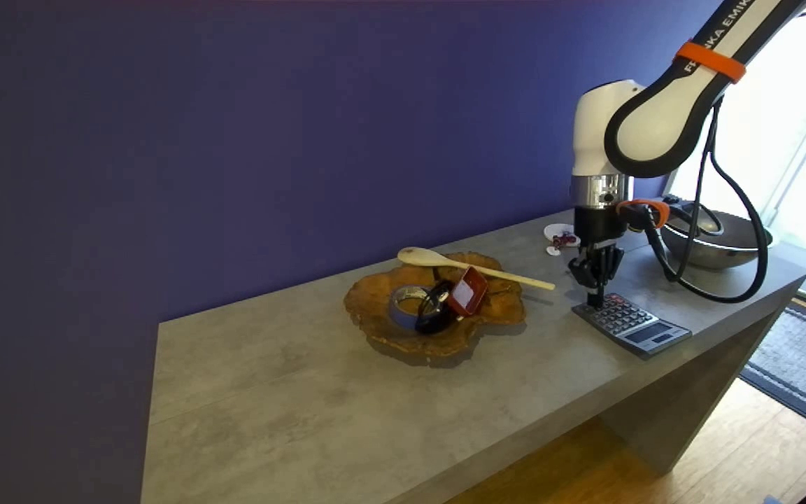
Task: Press four buttons on the calculator
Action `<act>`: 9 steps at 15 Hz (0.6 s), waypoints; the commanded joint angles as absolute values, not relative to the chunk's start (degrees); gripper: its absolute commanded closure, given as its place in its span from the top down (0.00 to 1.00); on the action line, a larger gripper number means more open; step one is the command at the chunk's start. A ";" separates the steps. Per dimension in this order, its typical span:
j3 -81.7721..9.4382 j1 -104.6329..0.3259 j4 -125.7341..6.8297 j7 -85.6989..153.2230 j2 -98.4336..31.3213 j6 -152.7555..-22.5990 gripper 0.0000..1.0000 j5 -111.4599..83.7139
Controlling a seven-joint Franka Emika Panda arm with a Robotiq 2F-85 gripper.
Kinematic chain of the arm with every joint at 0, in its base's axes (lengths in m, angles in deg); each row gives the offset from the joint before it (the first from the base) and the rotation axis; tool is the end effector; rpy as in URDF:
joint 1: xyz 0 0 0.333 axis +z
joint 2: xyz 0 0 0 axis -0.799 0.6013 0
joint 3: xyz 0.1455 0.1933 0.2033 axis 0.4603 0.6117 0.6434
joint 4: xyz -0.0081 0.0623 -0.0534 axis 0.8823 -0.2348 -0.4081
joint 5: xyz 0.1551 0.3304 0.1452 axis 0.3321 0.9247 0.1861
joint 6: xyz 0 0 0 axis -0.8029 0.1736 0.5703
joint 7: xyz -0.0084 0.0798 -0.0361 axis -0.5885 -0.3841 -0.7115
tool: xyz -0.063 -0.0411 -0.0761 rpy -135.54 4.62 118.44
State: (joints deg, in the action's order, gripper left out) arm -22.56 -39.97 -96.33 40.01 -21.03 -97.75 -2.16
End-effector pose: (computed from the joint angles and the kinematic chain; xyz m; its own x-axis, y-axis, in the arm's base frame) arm 0.4642 0.2000 0.1223 0.9619 0.0701 -0.2642 0.0480 -0.9948 -0.0893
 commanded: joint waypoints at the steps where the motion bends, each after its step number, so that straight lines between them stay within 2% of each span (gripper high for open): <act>1: -22.53 -39.77 -95.01 40.81 -17.03 -100.79 0.00 -1.27; 9: -21.70 -40.93 -96.75 39.77 -17.33 -102.39 0.00 1.07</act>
State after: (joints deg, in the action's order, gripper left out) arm -22.54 -40.19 -96.48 40.40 -20.99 -98.11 -0.90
